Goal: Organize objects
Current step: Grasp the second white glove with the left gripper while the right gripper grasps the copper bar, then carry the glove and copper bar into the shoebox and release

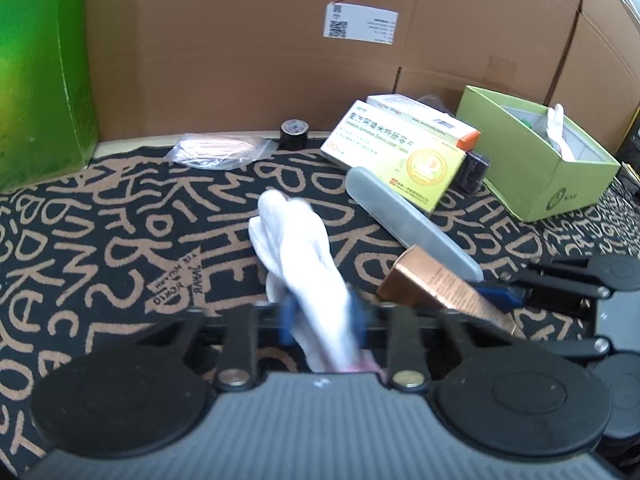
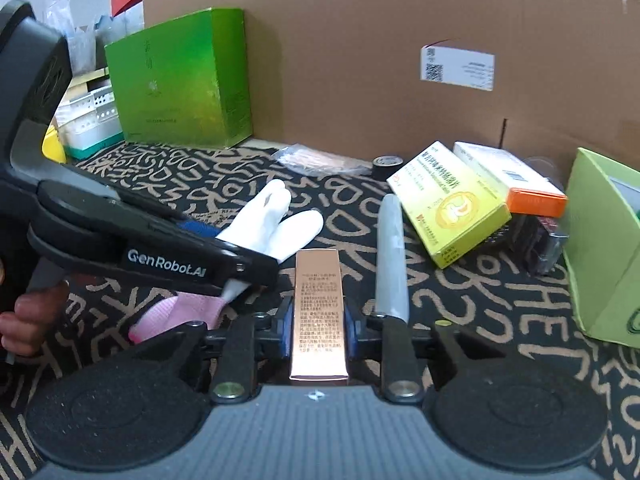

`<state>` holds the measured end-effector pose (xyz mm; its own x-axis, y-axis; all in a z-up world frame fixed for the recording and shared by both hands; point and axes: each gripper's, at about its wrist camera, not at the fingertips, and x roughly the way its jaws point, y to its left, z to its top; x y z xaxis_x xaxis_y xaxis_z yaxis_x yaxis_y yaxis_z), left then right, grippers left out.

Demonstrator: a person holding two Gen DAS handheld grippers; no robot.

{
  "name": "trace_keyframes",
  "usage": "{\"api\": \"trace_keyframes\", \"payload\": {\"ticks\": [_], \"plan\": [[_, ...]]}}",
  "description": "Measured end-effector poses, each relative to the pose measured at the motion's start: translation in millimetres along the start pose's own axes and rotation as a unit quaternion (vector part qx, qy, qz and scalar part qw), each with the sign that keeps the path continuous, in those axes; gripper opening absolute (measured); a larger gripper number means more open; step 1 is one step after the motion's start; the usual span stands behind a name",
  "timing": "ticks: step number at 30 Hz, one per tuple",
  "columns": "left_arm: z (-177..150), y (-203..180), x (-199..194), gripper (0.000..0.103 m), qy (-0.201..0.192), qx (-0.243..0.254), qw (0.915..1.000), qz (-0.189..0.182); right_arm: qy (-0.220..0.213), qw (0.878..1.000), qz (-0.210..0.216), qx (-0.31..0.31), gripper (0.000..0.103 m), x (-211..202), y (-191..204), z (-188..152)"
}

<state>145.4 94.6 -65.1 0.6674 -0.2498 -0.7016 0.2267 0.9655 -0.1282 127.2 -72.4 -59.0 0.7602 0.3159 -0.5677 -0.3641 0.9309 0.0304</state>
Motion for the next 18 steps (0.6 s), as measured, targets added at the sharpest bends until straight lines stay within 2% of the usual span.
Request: {"api": "trace_keyframes", "payload": {"ticks": [5, 9, 13, 18], "plan": [[2.7, -6.0, -11.8, 0.010, -0.006, 0.000, 0.9999, -0.008, -0.029, 0.999, -0.005, 0.014, 0.027, -21.5, -12.5, 2.1], [16.8, -25.2, -31.5, 0.010, -0.030, 0.015, 0.9991, -0.026, -0.065, 0.997, -0.026, 0.025, 0.027, -46.2, -29.8, 6.7], [44.4, -63.2, -47.2, 0.010, -0.064, 0.061, 0.9951, -0.045, -0.101, 0.993, -0.057, 0.037, 0.027, -75.2, -57.0, 13.6], [87.9, -125.8, -51.6, 0.010, -0.097, 0.115, 0.9851, -0.084, -0.130, 0.983, -0.116, 0.056, 0.027, -105.3, -102.4, 15.8]]}}
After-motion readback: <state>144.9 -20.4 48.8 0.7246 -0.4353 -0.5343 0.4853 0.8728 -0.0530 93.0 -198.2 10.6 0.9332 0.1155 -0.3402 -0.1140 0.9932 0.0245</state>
